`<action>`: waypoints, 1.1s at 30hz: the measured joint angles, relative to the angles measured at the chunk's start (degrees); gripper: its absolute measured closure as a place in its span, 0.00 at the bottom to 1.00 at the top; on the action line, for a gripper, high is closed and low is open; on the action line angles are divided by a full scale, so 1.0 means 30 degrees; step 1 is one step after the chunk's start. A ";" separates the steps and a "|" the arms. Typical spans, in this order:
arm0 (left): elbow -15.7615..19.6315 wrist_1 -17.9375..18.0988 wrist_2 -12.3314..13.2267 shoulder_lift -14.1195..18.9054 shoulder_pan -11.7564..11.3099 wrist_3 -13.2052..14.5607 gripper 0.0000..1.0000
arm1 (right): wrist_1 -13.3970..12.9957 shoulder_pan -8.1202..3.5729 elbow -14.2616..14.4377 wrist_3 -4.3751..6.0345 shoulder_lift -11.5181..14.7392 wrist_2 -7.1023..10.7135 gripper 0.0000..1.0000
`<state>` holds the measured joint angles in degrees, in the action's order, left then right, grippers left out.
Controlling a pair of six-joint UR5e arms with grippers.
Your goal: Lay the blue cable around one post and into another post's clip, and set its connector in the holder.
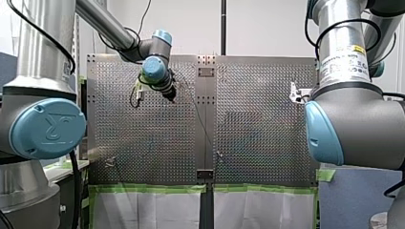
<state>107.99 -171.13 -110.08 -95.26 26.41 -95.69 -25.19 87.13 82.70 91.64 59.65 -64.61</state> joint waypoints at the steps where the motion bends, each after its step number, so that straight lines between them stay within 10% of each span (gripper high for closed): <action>1: 0.0151 0.0156 -0.0007 -0.0126 -0.0015 -0.0035 0.00 | 0.0004 -0.0004 -0.0001 -0.0005 -0.0001 -0.0001 0.08; 33: 0.5511 0.5514 0.0213 -0.0469 -0.0061 0.0257 0.00 | 0.0032 0.0003 -0.0160 0.0222 0.0016 -0.0050 0.08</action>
<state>124.52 -154.59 -109.44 -96.67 26.22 -94.92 -25.09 87.14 82.22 92.30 59.70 -64.76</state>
